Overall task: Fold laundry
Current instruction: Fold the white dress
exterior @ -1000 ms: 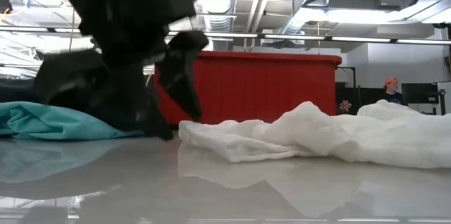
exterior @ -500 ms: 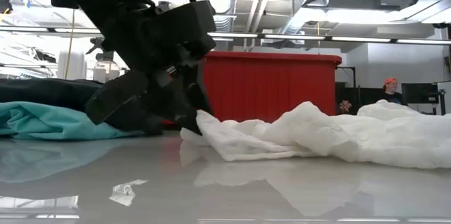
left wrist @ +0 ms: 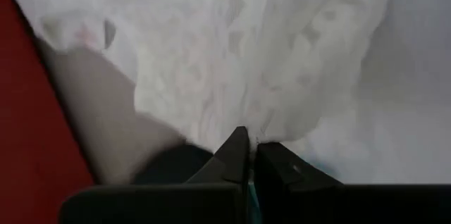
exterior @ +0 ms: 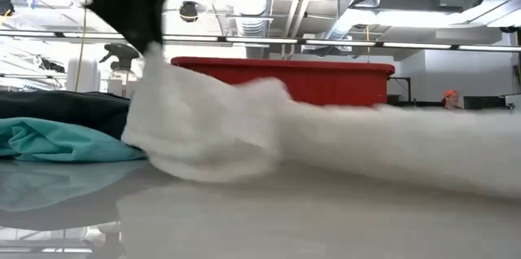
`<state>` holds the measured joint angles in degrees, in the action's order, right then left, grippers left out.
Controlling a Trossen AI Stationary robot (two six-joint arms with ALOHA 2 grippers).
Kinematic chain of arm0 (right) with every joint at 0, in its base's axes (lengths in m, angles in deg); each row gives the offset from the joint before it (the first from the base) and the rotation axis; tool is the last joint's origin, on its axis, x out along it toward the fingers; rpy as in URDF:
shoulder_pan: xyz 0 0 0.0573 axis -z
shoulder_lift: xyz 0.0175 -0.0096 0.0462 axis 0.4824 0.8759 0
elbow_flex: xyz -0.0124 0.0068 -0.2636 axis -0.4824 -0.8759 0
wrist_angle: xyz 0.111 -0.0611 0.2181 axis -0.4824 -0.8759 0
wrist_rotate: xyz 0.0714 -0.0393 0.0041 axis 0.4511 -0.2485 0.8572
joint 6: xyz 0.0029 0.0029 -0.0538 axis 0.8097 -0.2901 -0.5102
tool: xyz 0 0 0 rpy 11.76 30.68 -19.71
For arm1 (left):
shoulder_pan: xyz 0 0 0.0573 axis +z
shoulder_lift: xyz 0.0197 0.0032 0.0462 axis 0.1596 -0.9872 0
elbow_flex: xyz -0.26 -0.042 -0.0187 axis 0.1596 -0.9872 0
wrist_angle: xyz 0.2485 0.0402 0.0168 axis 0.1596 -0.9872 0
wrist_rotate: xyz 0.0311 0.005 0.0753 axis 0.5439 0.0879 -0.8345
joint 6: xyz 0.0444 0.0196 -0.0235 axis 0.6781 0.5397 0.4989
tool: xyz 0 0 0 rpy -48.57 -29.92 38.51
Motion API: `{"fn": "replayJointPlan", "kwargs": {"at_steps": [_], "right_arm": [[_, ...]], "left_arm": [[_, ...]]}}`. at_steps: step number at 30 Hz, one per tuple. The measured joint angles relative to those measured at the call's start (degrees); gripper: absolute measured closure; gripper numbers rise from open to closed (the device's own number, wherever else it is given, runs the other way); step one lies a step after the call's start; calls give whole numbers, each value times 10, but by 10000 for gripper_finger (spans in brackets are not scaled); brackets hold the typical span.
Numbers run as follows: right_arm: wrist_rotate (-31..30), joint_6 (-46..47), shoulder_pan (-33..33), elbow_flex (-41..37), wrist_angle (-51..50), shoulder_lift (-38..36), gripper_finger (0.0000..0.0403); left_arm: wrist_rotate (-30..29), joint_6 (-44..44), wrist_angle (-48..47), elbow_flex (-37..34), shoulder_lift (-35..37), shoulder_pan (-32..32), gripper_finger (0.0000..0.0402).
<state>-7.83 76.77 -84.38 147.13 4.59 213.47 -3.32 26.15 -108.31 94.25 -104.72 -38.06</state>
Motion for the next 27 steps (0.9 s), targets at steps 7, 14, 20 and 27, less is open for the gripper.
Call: {"fn": "replayJointPlan", "kwargs": {"at_steps": [7,14,20,27], "right_arm": [[-90,64,14,0,-31,-96,232],[-157,193,13,1,-157,-178,232],[-95,312,40,-85,-171,-212,232],[-43,355,91,-169,-89,-201,241]], "left_arm": [[85,-144,-137,1,30,-44,401],[138,-241,-162,1,37,-113,402],[153,-313,-163,1,37,-172,401],[194,-397,-164,1,37,-212,401]]}}
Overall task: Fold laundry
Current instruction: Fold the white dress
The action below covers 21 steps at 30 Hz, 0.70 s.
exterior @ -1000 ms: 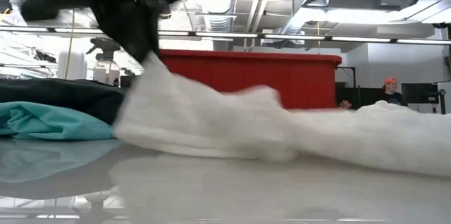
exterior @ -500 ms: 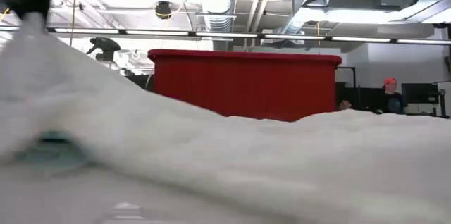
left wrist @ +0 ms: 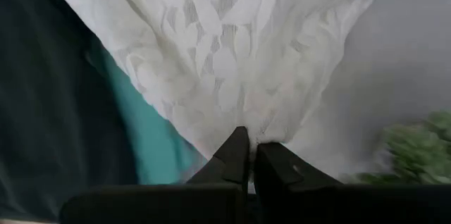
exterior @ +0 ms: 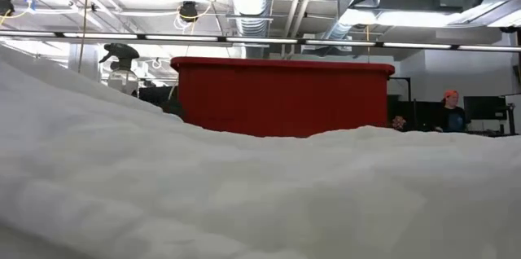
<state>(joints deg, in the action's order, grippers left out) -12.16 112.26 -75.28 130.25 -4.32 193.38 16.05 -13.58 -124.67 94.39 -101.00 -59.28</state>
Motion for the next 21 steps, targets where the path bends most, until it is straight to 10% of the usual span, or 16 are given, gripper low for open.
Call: {"fn": "replayJointPlan", "kwargs": {"at_steps": [21], "right_arm": [[32,-18,66,-201,175,16,376]], "left_arm": [[-1,-58,7,0,0,-34,401]]}}
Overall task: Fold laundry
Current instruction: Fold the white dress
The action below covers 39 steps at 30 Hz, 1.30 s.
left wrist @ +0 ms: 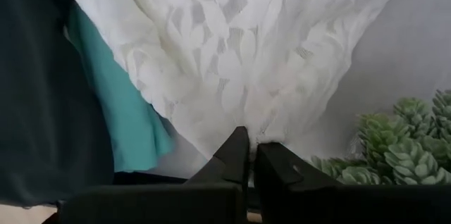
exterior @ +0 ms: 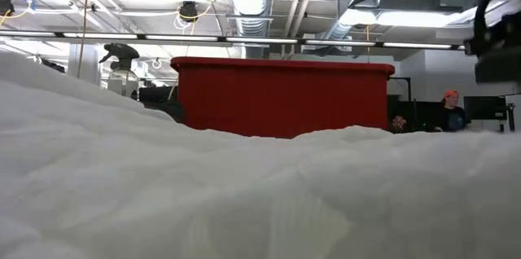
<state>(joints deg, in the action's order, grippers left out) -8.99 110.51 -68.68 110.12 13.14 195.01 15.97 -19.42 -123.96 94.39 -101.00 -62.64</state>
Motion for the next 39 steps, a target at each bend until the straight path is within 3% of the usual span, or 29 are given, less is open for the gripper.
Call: {"fn": "replayJointPlan", "kwargs": {"at_steps": [3,11,17,23,27,33,35,39], "right_arm": [[6,-13,13,-21,-8,0,388],[11,-115,109,-88,-77,-2,359],[-81,-263,239,-126,-114,-2,374],[-150,-438,327,-94,-172,-18,360],[-188,-423,325,-56,-256,-75,345],[-180,-379,291,-48,-256,-216,331],[-139,-372,264,-48,-208,-258,323],[-103,-433,168,-47,11,-320,312]], "left_arm": [[-21,2,15,0,0,1,401],[-101,35,94,0,0,27,401],[-124,79,134,0,0,67,401],[-124,103,165,0,0,109,401],[-123,103,178,0,0,123,401],[-126,131,185,0,0,130,401],[-126,135,185,0,0,131,401],[-128,136,185,0,0,130,401]]}}
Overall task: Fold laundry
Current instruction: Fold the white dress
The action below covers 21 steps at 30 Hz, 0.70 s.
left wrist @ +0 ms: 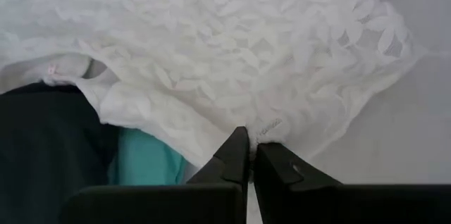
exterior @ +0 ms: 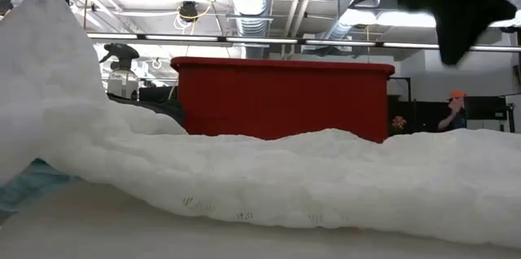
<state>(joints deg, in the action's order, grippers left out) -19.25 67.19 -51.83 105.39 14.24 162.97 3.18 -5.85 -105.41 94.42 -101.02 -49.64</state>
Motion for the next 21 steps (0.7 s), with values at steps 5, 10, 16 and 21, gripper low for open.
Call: {"fn": "replayJointPlan", "kwargs": {"at_steps": [5,10,16,21], "right_arm": [[-5,-122,-138,0,328,18,310],[-5,-146,-225,2,512,76,313],[18,1,-269,32,398,155,320],[54,38,-285,38,370,198,258]], "left_arm": [[-10,11,-1,0,0,0,401],[-14,27,0,0,0,0,401],[-29,30,0,0,0,0,401],[-29,28,1,0,0,0,401]]}}
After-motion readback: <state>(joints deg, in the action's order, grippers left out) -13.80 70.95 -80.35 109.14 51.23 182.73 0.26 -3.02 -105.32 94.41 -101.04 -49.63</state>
